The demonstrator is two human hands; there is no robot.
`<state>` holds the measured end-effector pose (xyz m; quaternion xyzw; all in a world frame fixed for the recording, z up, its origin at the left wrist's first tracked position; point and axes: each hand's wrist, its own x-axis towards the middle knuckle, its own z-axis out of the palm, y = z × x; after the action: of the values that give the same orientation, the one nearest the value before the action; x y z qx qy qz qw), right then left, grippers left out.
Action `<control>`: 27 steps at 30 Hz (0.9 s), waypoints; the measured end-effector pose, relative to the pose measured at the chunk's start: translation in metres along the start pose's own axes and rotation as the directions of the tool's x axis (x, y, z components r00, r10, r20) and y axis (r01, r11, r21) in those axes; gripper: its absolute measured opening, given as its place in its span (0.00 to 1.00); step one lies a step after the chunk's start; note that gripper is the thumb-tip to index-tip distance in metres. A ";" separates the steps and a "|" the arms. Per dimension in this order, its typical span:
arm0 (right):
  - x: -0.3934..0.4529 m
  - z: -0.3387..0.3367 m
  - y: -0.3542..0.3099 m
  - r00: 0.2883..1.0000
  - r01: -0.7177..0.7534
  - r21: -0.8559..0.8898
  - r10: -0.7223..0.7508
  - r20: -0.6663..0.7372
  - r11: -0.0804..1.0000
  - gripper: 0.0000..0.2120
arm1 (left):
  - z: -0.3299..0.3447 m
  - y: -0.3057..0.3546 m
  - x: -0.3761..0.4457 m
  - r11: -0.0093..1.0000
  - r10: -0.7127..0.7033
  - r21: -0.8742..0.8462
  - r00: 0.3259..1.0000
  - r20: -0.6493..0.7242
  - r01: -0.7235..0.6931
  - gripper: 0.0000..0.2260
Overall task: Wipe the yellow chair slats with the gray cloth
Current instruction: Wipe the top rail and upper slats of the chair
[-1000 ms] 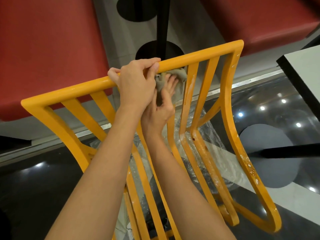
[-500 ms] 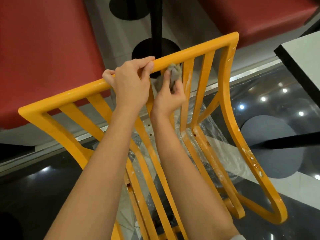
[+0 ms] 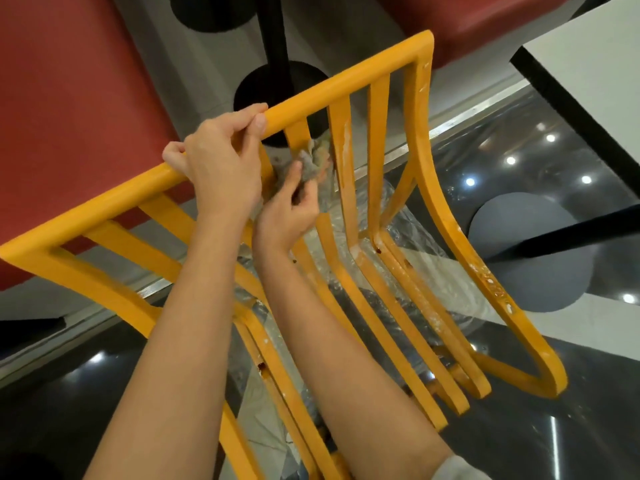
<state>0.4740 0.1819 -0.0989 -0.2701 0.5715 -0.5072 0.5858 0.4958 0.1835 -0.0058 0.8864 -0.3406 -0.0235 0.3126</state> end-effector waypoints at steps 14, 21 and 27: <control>0.014 -0.027 0.005 0.936 -0.346 -0.153 0.328 -0.131 0.926 0.19 | -0.002 0.003 0.001 0.999 -0.017 -0.047 1.000 0.019 0.018 0.12; 0.003 -0.028 -0.008 0.984 -0.161 -0.217 0.173 0.041 0.963 0.17 | -0.002 0.003 0.000 1.000 -0.020 -0.024 1.000 0.010 0.020 0.12; 0.019 -0.022 -0.018 0.932 -0.361 -0.186 0.349 -0.093 0.914 0.20 | -0.001 0.004 0.000 1.000 -0.017 -0.021 1.000 0.010 0.017 0.13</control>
<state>0.4449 0.1645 -0.0943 -0.2044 0.6758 -0.3402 0.6212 0.4941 0.1818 -0.0026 0.8857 -0.3344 -0.0340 0.3201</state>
